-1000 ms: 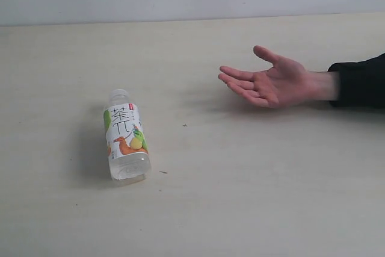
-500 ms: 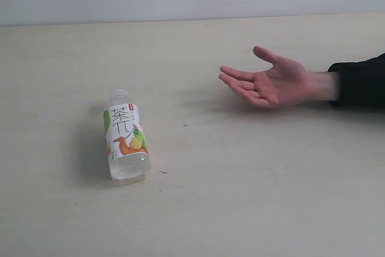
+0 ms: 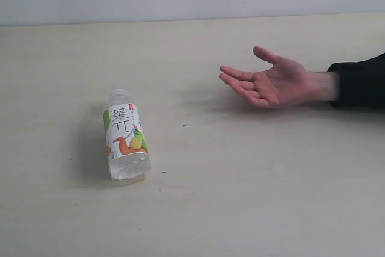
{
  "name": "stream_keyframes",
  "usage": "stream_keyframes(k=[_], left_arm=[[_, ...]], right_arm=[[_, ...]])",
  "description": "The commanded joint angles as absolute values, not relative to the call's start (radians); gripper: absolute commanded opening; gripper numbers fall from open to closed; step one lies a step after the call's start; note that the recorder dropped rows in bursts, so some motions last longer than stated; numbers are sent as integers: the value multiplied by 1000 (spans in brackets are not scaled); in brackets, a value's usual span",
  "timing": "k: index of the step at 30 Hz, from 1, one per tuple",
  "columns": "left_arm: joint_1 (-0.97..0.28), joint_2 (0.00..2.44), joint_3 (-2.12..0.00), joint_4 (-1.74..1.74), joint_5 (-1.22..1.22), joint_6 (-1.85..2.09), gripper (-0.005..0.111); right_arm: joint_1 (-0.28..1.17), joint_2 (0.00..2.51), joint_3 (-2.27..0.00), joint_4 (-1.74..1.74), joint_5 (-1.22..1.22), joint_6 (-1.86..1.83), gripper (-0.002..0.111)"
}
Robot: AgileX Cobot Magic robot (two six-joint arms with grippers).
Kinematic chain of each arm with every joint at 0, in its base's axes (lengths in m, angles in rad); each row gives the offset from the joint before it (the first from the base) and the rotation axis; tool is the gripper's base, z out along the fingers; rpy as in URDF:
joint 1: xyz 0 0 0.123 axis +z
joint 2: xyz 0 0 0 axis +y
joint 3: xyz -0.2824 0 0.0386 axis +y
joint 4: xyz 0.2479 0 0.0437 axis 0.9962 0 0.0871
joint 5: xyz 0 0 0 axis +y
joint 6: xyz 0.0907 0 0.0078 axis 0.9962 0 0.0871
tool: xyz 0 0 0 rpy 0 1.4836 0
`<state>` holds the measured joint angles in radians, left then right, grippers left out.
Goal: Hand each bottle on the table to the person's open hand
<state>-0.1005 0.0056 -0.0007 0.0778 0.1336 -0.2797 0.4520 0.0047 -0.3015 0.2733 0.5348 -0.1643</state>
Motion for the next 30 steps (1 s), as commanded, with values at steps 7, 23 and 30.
stream_keyframes(k=[7,23,30], left_arm=[[-101,0,0,76,44,-256,0],[-101,22,-14,73,-299,-677,0],[-101,350,-291,291,-243,-698,0]], right_arm=[[455,0,-296,281,519,-164,0],[455,0,-296,281,519,-164,0],[455,0,-296,281,519,-164,0]])
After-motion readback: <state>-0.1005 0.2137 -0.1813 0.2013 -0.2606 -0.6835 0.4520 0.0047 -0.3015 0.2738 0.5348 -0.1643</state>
